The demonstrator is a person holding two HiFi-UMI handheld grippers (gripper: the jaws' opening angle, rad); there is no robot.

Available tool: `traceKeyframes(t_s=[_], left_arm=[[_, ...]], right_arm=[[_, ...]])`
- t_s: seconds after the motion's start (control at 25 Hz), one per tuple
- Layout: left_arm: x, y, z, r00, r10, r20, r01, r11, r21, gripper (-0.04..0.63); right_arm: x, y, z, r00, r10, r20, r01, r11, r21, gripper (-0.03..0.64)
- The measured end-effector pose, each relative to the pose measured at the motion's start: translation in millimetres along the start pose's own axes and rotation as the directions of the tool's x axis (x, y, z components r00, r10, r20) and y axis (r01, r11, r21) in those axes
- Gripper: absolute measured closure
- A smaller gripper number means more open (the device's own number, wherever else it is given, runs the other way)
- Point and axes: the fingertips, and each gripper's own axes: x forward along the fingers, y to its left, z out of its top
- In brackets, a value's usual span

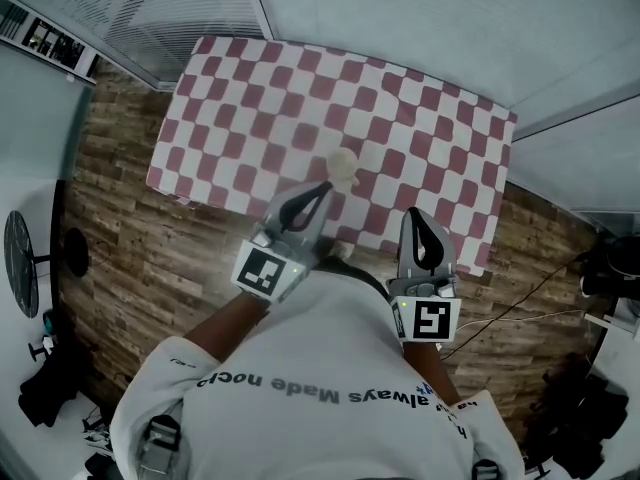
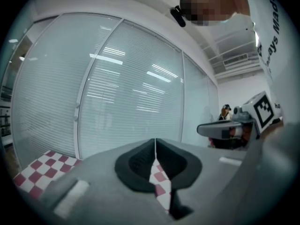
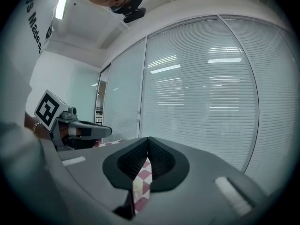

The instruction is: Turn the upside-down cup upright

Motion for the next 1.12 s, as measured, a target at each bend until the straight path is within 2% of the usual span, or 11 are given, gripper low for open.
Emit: traceKeyframes(t_s=[0.28, 0.8, 1.12], left_arm=[[15, 9, 1, 1.000, 0.002, -0.002, -0.002, 1.000, 0.007, 0.584], [30, 57, 9, 0.999, -0.052, -0.008, 0.051, 0.999, -0.009, 0.584], [38, 82, 1, 0.996, -0.083, -0.028, 0.082, 0.996, -0.026, 0.580]], right_arm=[[17, -7, 2, 1.000, 0.023, 0.004, -0.023, 1.000, -0.007, 0.615], [70, 4, 19, 1.000, -0.025, -0.005, 0.025, 1.000, -0.016, 0.615], [94, 14, 9, 0.999, -0.032, -0.042, 0.031, 0.999, -0.031, 0.615]])
